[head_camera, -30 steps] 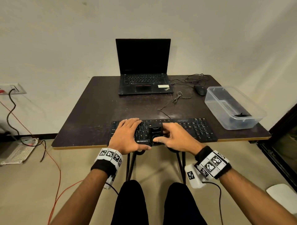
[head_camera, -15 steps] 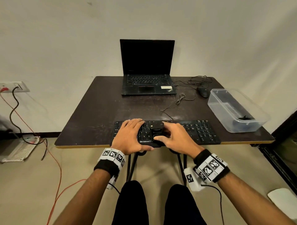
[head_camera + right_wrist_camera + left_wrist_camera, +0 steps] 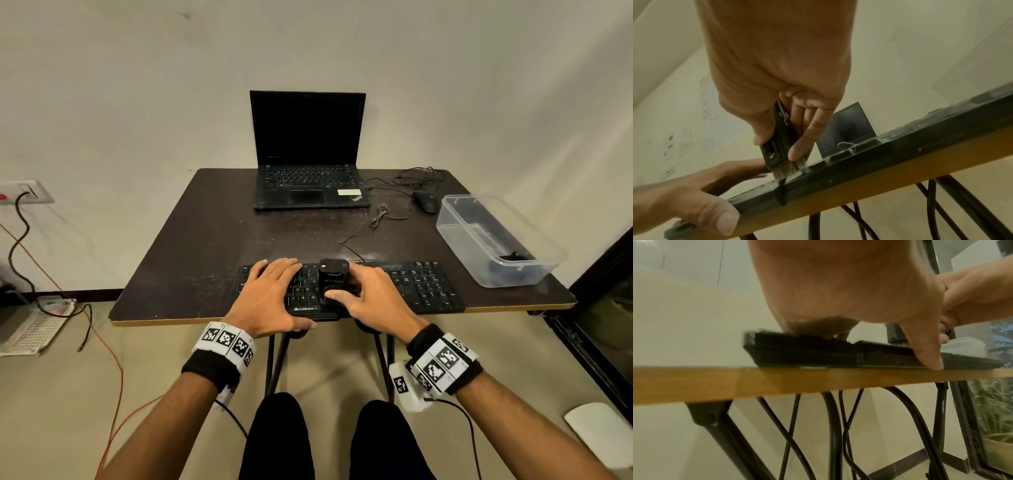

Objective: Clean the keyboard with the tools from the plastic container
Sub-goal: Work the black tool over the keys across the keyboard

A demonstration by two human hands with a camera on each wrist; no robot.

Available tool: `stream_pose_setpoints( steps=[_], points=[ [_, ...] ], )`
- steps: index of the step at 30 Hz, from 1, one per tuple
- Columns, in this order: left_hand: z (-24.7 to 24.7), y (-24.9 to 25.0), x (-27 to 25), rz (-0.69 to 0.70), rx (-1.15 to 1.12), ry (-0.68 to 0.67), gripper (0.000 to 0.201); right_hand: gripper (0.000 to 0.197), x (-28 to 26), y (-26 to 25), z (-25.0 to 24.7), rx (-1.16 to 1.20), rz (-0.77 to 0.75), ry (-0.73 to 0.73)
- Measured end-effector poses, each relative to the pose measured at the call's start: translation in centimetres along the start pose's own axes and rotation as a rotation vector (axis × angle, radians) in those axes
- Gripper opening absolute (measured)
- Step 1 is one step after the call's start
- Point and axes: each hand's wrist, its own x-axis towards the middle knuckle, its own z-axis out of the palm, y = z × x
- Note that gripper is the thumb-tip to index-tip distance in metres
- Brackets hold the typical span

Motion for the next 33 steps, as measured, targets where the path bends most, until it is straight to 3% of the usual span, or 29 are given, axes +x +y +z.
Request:
stream_pose_setpoints(
  steps=[4, 9, 13, 17, 22, 26, 30, 33],
  points=[
    [-1.7, -3.3, -1.7, -0.007, -0.03, 0.017, 0.133, 0.034, -0.7, -0.6, 0.9, 0.033, -0.043, -0.108],
    [-1.9, -6.2, -4.5, -0.131, -0.197, 0.043, 0.135, 0.037, -0.1, 0.0, 0.7, 0.057, 0.021, 0.005],
    [-1.5, -6.3, -5.3, -0.235, -0.347, 0.084, 0.137, 0.032, -0.5, -0.9, 1.9, 0.027, -0.052, -0.083],
    [-1.6, -6.2, -5.3, -0.293, -0.387, 0.037, 0.139, 0.035, 0.2, -0.6, 1.5, 0.06, 0.035, 0.029],
    [-1.5, -6.3, -5.3, -0.329, -0.389, 0.041, 0.141, 0.031, -0.4, -1.6, 2.9, 0.087, -0.029, -0.061],
    [-1.5, -6.4, -5.3, -0.363, -0.413, 0.04, 0.142, 0.03, 0.3, -1.0, 2.5, 0.069, 0.054, 0.067],
    [-1.4, -6.3, -5.4, -0.371, -0.418, 0.064, 0.142, 0.03, -0.3, -1.5, 3.1, 0.094, -0.007, -0.053],
    [-1.4, -6.3, -5.3, -0.379, -0.414, 0.065, 0.142, 0.032, 0.2, -0.7, 2.3, 0.057, 0.062, 0.065]
  ],
)
